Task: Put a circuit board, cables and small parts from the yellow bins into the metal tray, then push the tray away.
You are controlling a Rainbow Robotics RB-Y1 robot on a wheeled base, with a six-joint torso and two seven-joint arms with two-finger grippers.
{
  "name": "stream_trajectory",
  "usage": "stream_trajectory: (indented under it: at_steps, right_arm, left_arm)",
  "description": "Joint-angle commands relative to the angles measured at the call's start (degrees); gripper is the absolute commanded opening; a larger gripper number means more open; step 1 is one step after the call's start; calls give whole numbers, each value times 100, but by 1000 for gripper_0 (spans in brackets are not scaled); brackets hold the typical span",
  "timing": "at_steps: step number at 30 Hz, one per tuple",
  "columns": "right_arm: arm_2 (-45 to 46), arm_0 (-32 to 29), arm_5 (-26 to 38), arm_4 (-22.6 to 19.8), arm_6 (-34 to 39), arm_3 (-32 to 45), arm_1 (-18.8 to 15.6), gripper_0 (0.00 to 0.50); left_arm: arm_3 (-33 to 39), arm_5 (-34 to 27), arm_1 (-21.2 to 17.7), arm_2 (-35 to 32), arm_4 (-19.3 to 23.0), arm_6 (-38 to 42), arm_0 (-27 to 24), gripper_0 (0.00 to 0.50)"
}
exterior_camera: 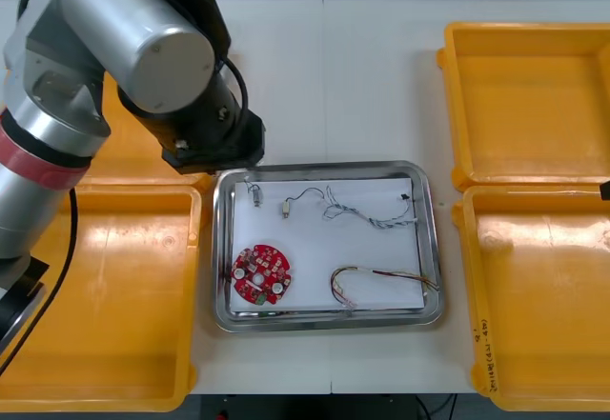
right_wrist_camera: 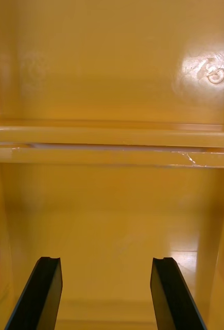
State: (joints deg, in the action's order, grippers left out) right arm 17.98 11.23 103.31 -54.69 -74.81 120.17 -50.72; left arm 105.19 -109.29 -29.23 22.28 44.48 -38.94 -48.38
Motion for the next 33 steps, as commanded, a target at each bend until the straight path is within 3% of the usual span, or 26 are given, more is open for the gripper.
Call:
stream_trajectory:
  at_steps: [1, 11, 22, 33]
  right_arm:
    - [197, -69, 119, -112, 414, 287, -148, 500]
    - [83, -69, 269, -807, 1451, 762, -518, 500]
    - [-1121, 670, 278, -859, 2603, 1386, -605, 500]
    - [-2589, 1707, 330, -684, 3719, 1606, -456, 500]
  left_arm:
    - [195, -71, -469, -461, 166, -905, -13, 500]
    - [-33, -71, -1102, -1085, 483, -1678, -13, 500]
    - [-534, -71, -1366, -1674, 404, -2627, 13, 500]
    - [-517, -71, -1507, -2201, 193, -3339, 470, 500]
